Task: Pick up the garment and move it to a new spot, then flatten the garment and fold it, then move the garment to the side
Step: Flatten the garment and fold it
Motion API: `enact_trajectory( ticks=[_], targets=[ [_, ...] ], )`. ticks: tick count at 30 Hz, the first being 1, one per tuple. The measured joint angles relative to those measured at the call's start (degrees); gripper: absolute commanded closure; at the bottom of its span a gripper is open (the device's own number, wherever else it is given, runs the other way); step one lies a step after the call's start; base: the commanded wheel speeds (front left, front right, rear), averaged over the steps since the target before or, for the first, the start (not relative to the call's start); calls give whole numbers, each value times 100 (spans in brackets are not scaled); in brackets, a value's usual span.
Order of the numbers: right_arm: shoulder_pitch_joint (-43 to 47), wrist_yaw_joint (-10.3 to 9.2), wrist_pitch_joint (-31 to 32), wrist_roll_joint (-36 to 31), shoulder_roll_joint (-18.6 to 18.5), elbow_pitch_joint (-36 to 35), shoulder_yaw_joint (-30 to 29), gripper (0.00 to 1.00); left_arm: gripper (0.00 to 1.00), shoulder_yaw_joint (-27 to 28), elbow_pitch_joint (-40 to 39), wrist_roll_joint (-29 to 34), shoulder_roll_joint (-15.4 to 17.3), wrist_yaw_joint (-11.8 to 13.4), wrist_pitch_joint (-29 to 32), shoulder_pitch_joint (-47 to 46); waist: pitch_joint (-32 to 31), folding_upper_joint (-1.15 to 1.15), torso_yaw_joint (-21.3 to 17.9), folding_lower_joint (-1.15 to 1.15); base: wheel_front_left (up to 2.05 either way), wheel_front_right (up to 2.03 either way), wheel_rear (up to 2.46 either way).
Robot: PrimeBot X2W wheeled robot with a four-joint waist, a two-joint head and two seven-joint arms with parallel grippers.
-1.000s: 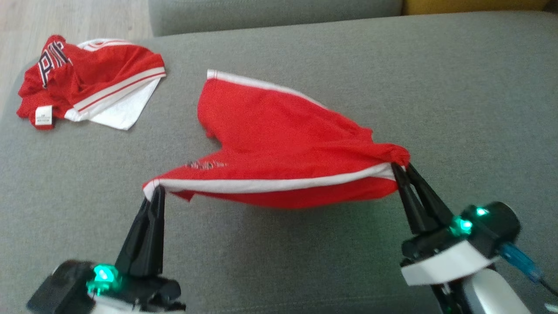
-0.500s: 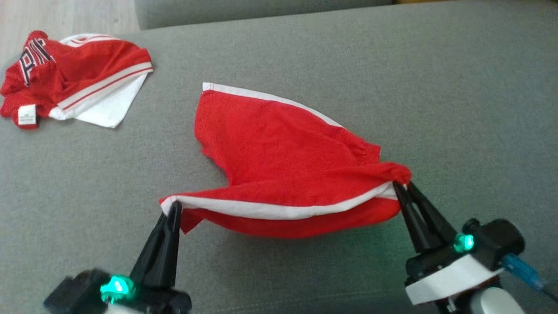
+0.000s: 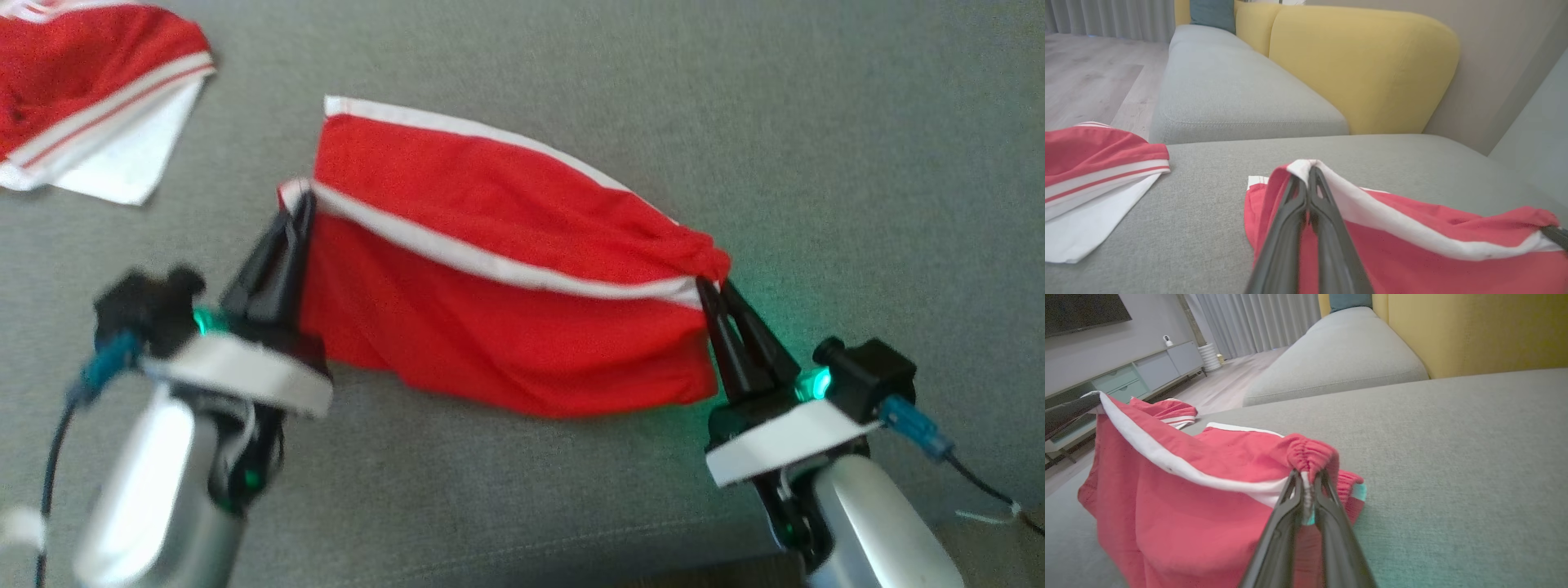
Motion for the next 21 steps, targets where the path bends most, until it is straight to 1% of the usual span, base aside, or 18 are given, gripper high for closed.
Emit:
enact_trajectory(
  ticks=[5, 6, 10, 21],
  targets=[
    [-430, 0, -197, -8, 180, 454, -108, 100, 100, -37, 959, 137, 38, -21, -11, -919, 373, 0, -142, 0, 0, 0, 0],
    [-506, 0, -233, -8, 201, 512, -124, 100, 100, -38, 1123, 138, 40, -55, -18, -1058, 442, 0, -170, 0, 0, 0, 0],
    [-777, 0, -332, 10, 224, 710, -147, 100, 100, -79, 1693, 189, 43, -64, -112, -1511, 697, 0, -272, 0, 0, 0, 0],
    [-1167, 0, -394, 357, 226, 831, 140, 100, 100, -200, 2533, 282, 73, -107, -264, -2341, 1042, 0, -398, 0, 0, 0, 0]
  ],
)
